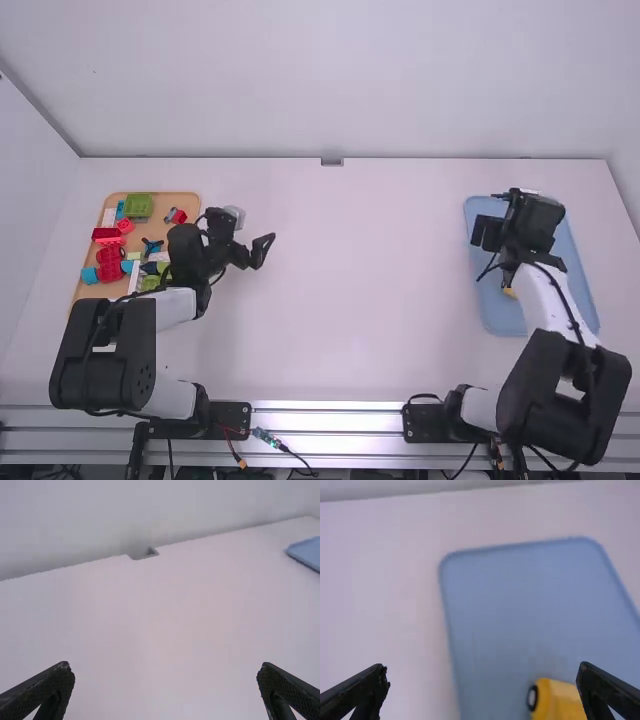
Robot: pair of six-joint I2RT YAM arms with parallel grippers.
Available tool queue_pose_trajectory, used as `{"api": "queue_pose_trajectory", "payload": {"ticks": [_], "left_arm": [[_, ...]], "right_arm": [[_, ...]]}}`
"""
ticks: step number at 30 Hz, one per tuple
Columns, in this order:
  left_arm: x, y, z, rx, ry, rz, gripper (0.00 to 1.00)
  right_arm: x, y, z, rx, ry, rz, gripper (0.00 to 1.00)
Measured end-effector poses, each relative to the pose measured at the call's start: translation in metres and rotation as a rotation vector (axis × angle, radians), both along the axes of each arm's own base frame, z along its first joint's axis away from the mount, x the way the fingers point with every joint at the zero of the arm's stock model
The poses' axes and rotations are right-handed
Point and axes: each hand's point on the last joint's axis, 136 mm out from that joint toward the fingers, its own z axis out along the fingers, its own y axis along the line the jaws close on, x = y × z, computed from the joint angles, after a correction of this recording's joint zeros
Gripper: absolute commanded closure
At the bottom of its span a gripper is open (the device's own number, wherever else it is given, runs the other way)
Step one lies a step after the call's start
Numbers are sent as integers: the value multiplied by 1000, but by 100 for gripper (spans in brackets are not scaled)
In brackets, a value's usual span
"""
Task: Assemble lego blocks to make yellow taxi
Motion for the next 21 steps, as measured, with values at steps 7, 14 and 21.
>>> {"api": "queue_pose_trajectory", "payload": {"ticks": [7,14,21], "left_arm": [[-10,21,-12,-34,265,173,1],[-18,42,33,5,329,304,1],[-29,50,80,20,256,355,3]], "right_arm": [[-2,65,28,3,-46,138,1],[-3,105,37,21,-66,202,0],[-1,137,43,33,-95,276,2]]}}
